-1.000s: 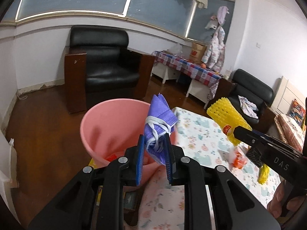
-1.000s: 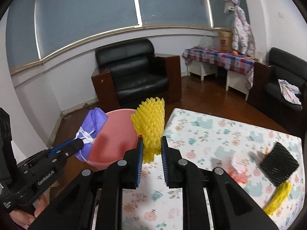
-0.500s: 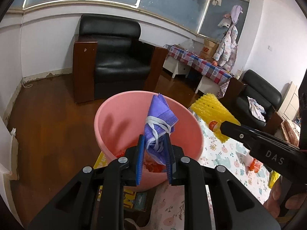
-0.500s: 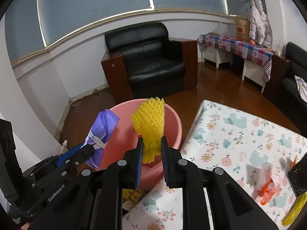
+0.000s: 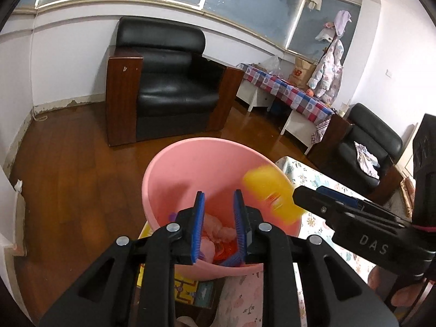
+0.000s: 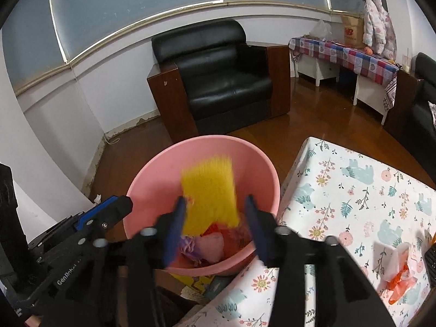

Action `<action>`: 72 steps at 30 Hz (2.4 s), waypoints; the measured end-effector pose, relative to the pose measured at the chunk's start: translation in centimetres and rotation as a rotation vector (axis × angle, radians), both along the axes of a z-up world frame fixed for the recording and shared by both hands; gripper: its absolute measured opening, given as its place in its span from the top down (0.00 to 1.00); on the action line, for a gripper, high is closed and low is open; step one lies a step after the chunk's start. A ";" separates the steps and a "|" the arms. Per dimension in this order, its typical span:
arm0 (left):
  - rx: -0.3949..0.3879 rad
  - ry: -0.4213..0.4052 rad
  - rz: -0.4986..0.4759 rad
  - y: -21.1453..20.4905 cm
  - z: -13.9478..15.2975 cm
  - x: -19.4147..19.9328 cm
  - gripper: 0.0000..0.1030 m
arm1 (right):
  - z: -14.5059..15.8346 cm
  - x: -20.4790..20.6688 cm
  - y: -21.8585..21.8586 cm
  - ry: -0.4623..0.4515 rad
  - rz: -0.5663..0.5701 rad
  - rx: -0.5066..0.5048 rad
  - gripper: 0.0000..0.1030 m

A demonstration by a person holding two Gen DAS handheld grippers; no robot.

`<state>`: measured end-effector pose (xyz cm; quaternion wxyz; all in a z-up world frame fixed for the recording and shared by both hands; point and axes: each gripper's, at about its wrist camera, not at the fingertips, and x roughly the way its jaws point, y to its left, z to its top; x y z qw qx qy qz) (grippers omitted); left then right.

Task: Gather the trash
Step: 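Move both tools back over the table toward the orange wrapper and yellow bag, then grasp the orange-white wrapper with the left tool while the right tool grasps the yellow bag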

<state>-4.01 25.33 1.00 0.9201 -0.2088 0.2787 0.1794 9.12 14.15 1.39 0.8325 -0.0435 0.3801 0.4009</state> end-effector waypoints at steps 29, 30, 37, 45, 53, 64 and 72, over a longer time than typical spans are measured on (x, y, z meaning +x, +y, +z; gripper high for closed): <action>-0.034 0.031 -0.221 -9.9 1.4 3.0 0.75 | -0.5 -4.6 -21.1 -0.043 -0.300 -0.056 0.52; -0.031 0.030 -0.233 -10.4 1.5 3.1 0.75 | -0.6 -4.6 -22.3 -0.039 -0.329 -0.056 0.52; -0.013 0.047 -0.350 -15.4 1.3 5.1 0.75 | -2.3 -3.7 -31.9 0.027 -0.574 -0.031 0.48; -0.002 0.102 -0.467 -20.1 0.3 7.4 0.75 | -4.4 -1.9 -36.4 0.107 -0.720 0.007 0.45; 0.003 0.153 -0.562 -24.6 -0.9 10.0 0.75 | -6.2 -0.6 -37.7 0.159 -0.772 0.042 0.44; -0.041 0.227 -0.511 -26.5 -2.5 15.0 0.75 | -7.5 0.6 -37.4 0.172 -0.773 0.060 0.43; -0.066 0.263 -0.441 -26.2 -4.5 17.4 0.75 | -8.9 1.3 -37.8 0.232 -0.773 0.092 0.43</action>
